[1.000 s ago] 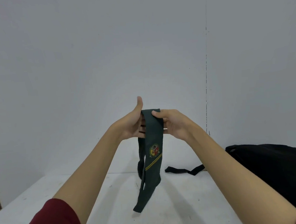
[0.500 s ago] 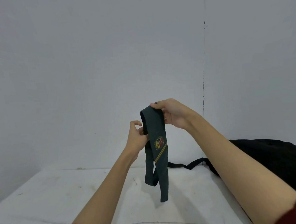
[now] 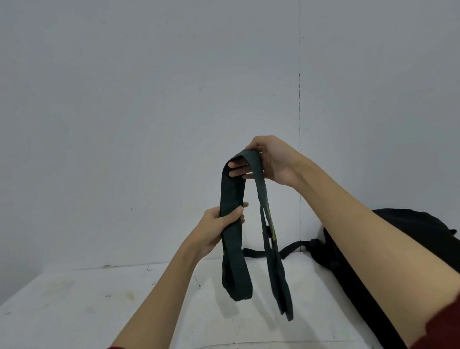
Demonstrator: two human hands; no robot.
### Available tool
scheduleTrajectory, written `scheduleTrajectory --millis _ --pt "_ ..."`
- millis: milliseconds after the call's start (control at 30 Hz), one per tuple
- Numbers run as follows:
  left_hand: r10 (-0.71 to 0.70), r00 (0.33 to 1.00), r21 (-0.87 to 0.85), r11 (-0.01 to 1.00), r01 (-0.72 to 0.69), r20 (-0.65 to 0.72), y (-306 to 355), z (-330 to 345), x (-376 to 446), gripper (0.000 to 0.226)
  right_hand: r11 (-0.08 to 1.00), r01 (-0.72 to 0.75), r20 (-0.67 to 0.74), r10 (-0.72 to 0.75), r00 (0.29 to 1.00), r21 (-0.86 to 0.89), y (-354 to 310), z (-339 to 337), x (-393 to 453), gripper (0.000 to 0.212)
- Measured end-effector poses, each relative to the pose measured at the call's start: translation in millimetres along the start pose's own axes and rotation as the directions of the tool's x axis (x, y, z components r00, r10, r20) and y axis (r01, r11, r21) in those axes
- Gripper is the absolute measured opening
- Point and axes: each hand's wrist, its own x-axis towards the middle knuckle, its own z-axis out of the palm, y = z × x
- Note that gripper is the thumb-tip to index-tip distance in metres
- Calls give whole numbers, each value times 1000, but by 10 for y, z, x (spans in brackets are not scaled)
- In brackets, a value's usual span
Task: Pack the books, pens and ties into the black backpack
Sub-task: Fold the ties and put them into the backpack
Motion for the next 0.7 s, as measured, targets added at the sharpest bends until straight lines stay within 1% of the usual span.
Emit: scheduleTrajectory --millis 67,133,233,300,367,400,533,633,667,700 --pt "-29 998 -27 999 30 58 -23 -19 0 23 1000 -6 -24 7 1000 6 15 -10 0 18" --pt "-41 997 20 999 40 69 -44 -33 17 24 1000 -20 -38 20 999 2 25 -19 0 17" --pt "-19 1000 124 992 20 -11 -58 -47 30 17 1000 -26 -33 26 999 9 24 -21 -3 17" --pt "-7 997 237 971 26 -78 -86 -52 23 6 999 -9 -36 10 999 52 14 -27 7 19" --pt "0 995 328 944 34 -101 -156 -63 4 11 995 19 -41 -15 999 95 -14 -32 17 19" --pt "-2 996 338 941 32 -89 -201 -67 -7 14 994 32 -43 -28 999 107 -34 -36 19 18" --pt "-34 998 249 968 45 -48 -365 -79 -25 15 989 72 -43 -67 997 132 -92 -31 16 19" --pt "-71 997 63 996 71 -1 -417 -53 -29 17 984 97 -58 -90 994 151 -94 -26 6 23" --pt "-75 997 29 997 74 10 -421 -42 -36 18 981 110 -73 -100 992 158 -100 -38 2 24" --pt "-72 997 52 996 72 11 -430 -41 -50 17 978 124 -94 -109 990 168 -112 -55 5 25"
